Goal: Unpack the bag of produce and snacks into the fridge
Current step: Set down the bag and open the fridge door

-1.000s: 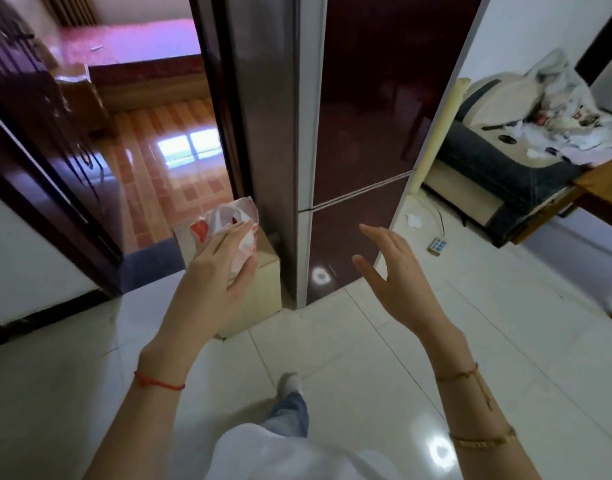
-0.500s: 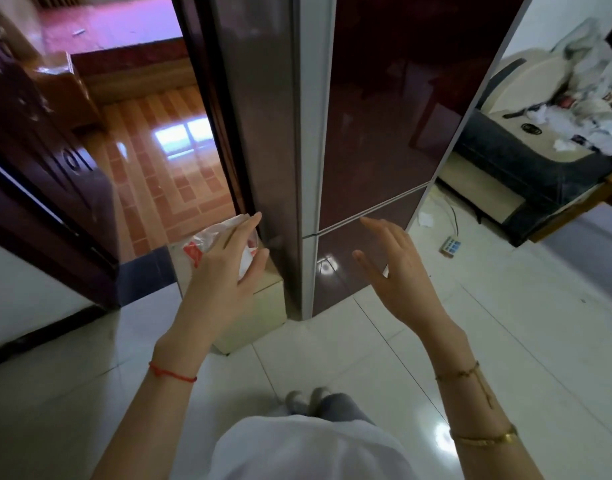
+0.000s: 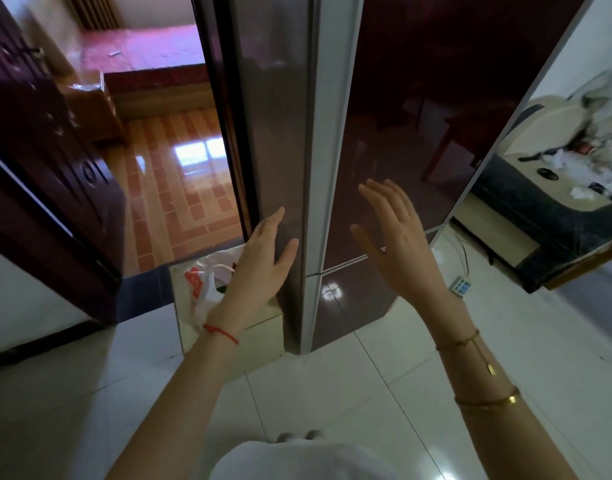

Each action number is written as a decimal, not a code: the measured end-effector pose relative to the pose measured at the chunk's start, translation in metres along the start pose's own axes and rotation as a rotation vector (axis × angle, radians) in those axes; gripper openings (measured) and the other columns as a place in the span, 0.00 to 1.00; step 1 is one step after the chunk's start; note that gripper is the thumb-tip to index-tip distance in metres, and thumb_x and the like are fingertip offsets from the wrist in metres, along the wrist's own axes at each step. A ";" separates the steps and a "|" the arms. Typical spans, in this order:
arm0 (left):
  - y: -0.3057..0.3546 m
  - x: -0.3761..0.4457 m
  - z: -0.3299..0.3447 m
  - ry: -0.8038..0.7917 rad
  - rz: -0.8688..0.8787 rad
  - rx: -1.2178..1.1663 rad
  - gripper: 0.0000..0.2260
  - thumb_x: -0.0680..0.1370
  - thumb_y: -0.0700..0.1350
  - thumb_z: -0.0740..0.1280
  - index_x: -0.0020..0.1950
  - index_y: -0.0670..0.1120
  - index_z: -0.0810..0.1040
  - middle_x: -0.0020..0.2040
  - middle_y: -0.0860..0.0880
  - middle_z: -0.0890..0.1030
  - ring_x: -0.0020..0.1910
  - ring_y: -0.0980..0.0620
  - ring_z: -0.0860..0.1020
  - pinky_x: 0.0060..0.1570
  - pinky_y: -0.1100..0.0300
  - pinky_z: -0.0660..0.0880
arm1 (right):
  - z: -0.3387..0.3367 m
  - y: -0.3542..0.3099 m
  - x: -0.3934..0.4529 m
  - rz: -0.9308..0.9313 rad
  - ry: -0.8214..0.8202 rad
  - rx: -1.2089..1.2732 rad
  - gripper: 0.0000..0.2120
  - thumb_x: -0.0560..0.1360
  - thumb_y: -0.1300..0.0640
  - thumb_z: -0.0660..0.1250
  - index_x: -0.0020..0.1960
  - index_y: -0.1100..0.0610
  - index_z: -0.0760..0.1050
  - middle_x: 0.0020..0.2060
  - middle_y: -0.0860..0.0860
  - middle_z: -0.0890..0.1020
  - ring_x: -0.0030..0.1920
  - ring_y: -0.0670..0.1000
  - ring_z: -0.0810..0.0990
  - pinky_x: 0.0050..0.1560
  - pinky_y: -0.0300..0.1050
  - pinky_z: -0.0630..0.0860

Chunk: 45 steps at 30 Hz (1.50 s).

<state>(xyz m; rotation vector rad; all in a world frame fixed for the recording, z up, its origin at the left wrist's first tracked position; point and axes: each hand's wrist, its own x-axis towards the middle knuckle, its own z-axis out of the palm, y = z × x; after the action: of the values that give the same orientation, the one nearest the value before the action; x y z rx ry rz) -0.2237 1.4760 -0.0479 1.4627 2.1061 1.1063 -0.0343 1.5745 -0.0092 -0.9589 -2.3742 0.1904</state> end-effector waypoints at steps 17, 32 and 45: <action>0.022 0.119 0.039 0.031 0.008 -0.020 0.31 0.83 0.58 0.56 0.81 0.46 0.53 0.80 0.45 0.59 0.78 0.46 0.61 0.73 0.55 0.58 | 0.002 -0.003 0.156 -0.368 0.206 -0.344 0.27 0.82 0.54 0.60 0.78 0.58 0.57 0.79 0.53 0.57 0.79 0.57 0.50 0.78 0.56 0.51; 0.031 0.110 0.039 0.035 0.007 0.002 0.25 0.84 0.51 0.55 0.80 0.47 0.54 0.78 0.45 0.62 0.70 0.47 0.71 0.65 0.59 0.69 | 0.005 -0.005 0.147 -0.352 0.250 -0.305 0.29 0.80 0.55 0.63 0.78 0.57 0.57 0.79 0.55 0.54 0.79 0.56 0.49 0.79 0.54 0.53; 0.058 0.044 0.057 0.211 0.488 0.111 0.17 0.81 0.56 0.57 0.56 0.48 0.79 0.48 0.49 0.83 0.49 0.52 0.82 0.57 0.49 0.78 | -0.020 0.023 0.057 -0.265 0.589 -0.333 0.27 0.78 0.58 0.68 0.74 0.60 0.65 0.74 0.61 0.63 0.76 0.62 0.59 0.76 0.62 0.58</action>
<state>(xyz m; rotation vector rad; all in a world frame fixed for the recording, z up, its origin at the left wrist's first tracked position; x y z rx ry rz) -0.1675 1.5479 -0.0332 2.0681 2.0230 1.3818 -0.0432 1.6284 0.0256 -0.7015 -1.9734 -0.5333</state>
